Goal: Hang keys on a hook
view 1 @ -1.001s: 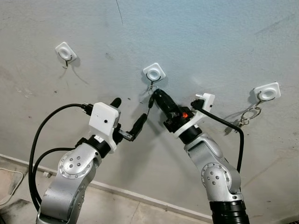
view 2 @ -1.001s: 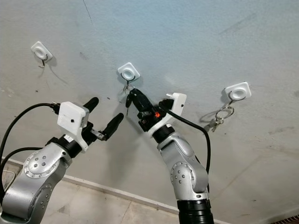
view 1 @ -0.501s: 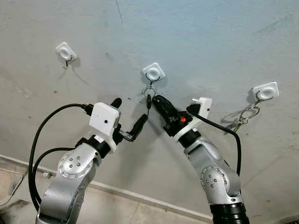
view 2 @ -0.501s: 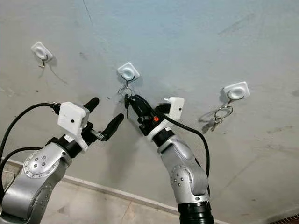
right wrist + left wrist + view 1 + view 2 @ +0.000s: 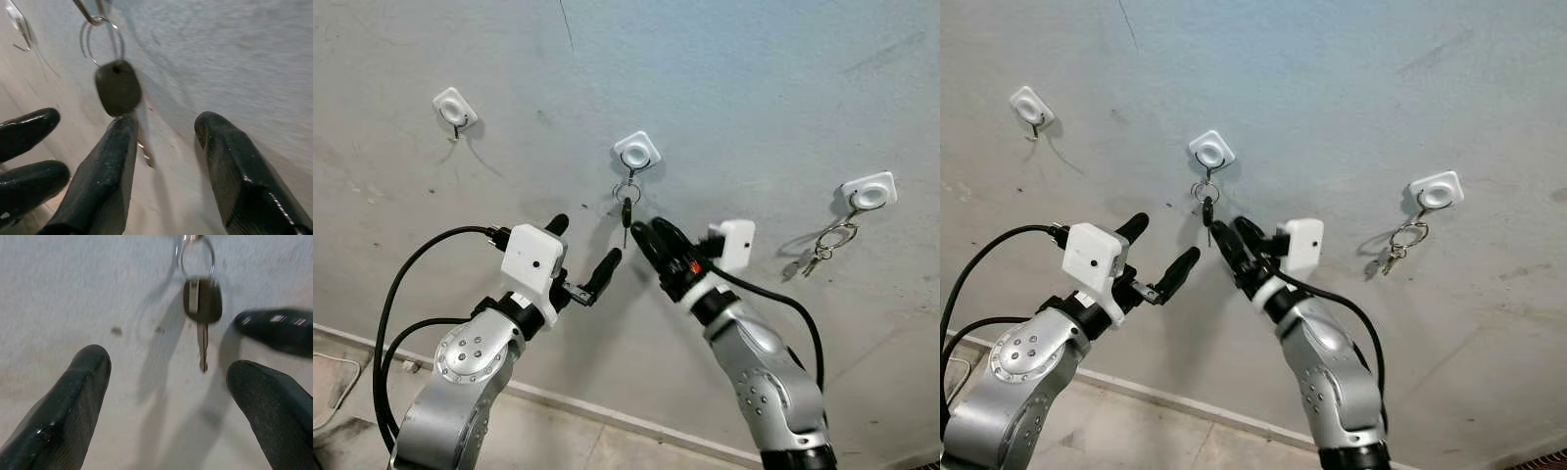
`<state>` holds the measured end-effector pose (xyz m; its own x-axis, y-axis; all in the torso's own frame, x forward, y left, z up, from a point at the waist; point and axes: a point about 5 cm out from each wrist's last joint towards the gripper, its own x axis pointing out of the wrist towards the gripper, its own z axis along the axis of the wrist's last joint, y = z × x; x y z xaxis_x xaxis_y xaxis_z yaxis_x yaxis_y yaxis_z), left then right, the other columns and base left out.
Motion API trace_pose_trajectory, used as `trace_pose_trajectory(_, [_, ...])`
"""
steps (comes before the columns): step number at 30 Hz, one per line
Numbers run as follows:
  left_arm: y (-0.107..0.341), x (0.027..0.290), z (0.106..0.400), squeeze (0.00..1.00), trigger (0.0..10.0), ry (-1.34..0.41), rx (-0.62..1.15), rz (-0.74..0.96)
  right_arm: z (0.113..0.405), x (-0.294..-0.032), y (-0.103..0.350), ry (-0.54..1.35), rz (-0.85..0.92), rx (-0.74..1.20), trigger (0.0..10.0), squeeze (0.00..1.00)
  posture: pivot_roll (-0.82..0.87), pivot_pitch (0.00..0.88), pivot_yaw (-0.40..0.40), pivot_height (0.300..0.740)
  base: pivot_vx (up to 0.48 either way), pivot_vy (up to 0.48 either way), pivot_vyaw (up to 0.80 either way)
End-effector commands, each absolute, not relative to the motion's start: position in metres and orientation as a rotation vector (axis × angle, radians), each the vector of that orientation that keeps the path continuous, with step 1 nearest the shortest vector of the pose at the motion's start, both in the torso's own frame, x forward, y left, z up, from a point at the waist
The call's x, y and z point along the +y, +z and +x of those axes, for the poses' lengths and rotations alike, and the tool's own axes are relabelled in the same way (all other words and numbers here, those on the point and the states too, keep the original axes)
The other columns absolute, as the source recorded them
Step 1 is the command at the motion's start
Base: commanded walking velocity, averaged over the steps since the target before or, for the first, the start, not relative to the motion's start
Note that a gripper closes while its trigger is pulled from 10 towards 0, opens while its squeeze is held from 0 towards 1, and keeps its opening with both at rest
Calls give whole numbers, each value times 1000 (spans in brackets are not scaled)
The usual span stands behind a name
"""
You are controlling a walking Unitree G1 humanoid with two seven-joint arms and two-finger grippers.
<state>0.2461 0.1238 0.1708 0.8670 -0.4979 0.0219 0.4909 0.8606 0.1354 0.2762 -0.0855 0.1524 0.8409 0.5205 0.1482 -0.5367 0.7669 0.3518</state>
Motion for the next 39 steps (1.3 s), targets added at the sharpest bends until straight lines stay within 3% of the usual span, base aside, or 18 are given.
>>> trace_pose_trajectory(1, [170,127,245,0,10000,-503,-65,148,275,-92,157,549,372,-56,10000,1000,227,18,-77,740,0,0,0])
trace_pose_trajectory(8, [152,144,237,0,10000,-439,-10,181,264,-117,153,418,256,-47,10000,1000,216,20,-87,740,0,0,0])
trace_pose_trajectory(22, [119,180,220,0,10000,-279,90,248,236,-149,128,198,216,71,10000,1000,205,30,-98,740,0,0,0])
trace_pose_trajectory(31, [123,167,223,0,10000,-323,71,239,221,-181,118,-2,146,108,10000,1000,172,45,-85,740,0,0,0])
trace_pose_trajectory(39, [125,157,231,0,10000,-369,55,233,212,-184,111,-55,171,149,10000,1000,142,38,-56,740,0,0,-385])
